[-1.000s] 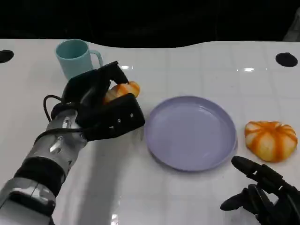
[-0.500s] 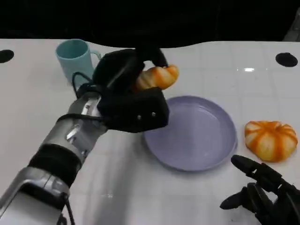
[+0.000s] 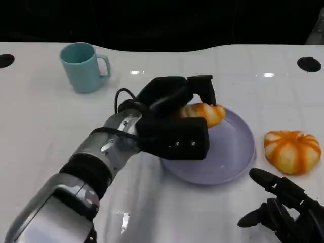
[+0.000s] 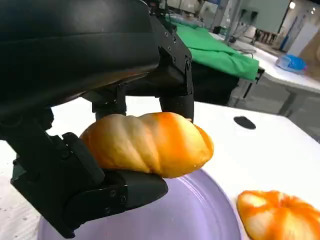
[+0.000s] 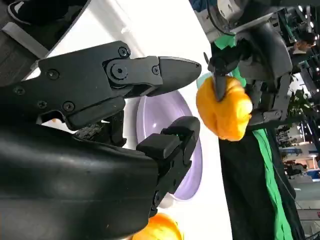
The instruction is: Grasp the bread from the table and place it into the plate.
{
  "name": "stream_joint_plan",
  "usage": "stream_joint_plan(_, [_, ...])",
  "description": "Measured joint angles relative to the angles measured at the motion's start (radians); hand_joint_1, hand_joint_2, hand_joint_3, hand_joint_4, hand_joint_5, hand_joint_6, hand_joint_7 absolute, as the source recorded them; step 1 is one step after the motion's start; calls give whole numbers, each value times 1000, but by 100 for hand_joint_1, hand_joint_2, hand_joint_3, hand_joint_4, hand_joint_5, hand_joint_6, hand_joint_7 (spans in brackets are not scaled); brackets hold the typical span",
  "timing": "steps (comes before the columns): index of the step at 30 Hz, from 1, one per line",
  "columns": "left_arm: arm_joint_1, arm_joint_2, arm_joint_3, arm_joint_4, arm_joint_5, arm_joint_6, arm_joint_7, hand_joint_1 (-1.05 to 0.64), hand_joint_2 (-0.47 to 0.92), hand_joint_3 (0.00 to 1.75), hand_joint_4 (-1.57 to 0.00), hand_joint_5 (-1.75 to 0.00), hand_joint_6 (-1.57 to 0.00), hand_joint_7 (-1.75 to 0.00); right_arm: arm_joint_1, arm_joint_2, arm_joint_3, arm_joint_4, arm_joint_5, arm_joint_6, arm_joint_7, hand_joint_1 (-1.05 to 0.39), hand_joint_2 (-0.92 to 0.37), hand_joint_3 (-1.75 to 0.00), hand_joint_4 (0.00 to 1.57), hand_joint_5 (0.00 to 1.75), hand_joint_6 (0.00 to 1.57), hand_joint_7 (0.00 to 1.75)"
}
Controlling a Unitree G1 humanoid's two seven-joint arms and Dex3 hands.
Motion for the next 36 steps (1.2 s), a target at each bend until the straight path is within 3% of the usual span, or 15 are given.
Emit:
stream_joint_plan(2, [-4,-10,-4,9,4,0,0,-23,54,117,-91,-175,-70,-175,1,0,1,0,0,0,0,-75,-92,-35,70,115,95,30])
stream_joint_plan(6, [-16,-29,-20,35,25,26,5,-20,68,89,-88,-175,-67,-175,6,0,2,0,0,0,1,-75,-92,-35,70,114,95,30])
stream_joint_plan(11, [-21,-70,-25,66,33,52,3,-17,72,88,-87,-175,-65,-172,6,1,6,-1,-1,0,0,-75,-92,-35,70,114,96,30])
stream_joint_plan(12, [-23,-74,-24,70,32,53,-2,-21,79,55,-77,-158,-67,-104,6,1,7,-1,-1,0,0,-75,-92,-35,70,114,95,30])
stream_joint_plan(13, [-24,-75,-24,70,33,55,-8,-23,86,37,-73,-152,-76,-65,6,1,7,-1,-1,-1,1,-75,-92,-35,70,114,95,30])
stream_joint_plan(15, [-33,-75,-26,71,34,62,-24,-30,91,16,-65,-84,-71,-16,6,1,7,-1,-1,-2,1,-75,-92,-35,70,114,95,30])
stream_joint_plan(17, [-40,-74,-26,71,33,66,-45,-42,92,15,-55,-51,-60,-3,6,1,7,-1,-2,-3,2,-75,-92,-35,70,114,96,30])
stream_joint_plan(20, [-41,-68,-26,72,32,69,-93,-55,92,24,-41,-33,-45,0,6,1,8,-1,-2,-3,1,-75,-92,-35,71,114,96,31])
stream_joint_plan(26, [-44,-50,-26,66,32,93,-186,-76,92,46,-24,-18,-33,0,6,1,8,-2,-3,-3,2,-74,-92,-34,70,113,95,30])
stream_joint_plan(36, [-46,-12,-24,16,32,100,-220,-78,92,49,-21,-16,-31,0,6,1,8,-8,-2,-3,-1,-74,-92,-34,70,113,94,30])
